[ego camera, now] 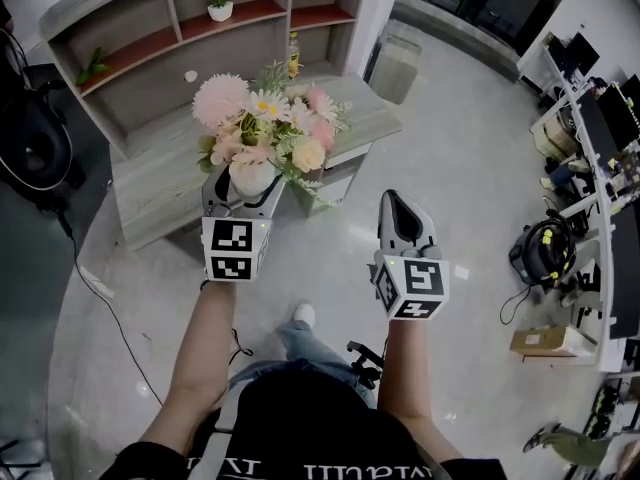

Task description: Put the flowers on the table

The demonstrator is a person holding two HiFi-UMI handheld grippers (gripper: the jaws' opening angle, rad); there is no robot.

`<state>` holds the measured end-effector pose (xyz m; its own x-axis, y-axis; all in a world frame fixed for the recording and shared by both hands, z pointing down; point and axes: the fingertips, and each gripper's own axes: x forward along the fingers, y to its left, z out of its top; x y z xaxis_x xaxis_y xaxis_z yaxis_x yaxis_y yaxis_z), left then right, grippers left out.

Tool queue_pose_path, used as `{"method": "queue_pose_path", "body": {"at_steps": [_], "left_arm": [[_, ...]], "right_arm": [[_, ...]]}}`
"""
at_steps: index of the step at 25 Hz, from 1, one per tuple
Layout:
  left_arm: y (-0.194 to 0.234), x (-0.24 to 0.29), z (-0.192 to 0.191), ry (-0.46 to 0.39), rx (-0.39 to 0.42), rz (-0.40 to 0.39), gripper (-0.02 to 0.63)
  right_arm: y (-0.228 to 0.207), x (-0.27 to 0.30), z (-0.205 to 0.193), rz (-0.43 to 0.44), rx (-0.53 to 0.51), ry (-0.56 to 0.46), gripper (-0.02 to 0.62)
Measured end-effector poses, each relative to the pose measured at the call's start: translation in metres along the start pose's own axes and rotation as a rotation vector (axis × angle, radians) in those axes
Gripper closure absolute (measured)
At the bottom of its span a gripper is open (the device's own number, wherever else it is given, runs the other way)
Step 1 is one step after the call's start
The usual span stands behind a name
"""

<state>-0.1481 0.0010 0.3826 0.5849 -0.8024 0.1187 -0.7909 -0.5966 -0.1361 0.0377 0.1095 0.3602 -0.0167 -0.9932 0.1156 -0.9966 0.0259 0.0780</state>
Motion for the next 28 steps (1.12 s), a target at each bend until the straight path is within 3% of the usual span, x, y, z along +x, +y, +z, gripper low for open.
{"method": "queue_pose_path", "body": {"at_steps": [3,9,28], "left_arm": [[-0.005,0.036,0.025,0.006,0.003,0.01,0.233],[-0.006,0.086,0.024,-0.001,0.0,0.036,0.233],[0.0,0.107,0.003,-0.013,-0.005,0.045,0.233]], "right_arm": [[-0.033,0.024,0.019,0.01,0.017,-0.005,0.58],[-0.066,0.07,0.016,0.038,0.012,-0.023,0.58],[-0.064,0.092,-0.002,0.064,0.004,-0.033,0.58]]}}
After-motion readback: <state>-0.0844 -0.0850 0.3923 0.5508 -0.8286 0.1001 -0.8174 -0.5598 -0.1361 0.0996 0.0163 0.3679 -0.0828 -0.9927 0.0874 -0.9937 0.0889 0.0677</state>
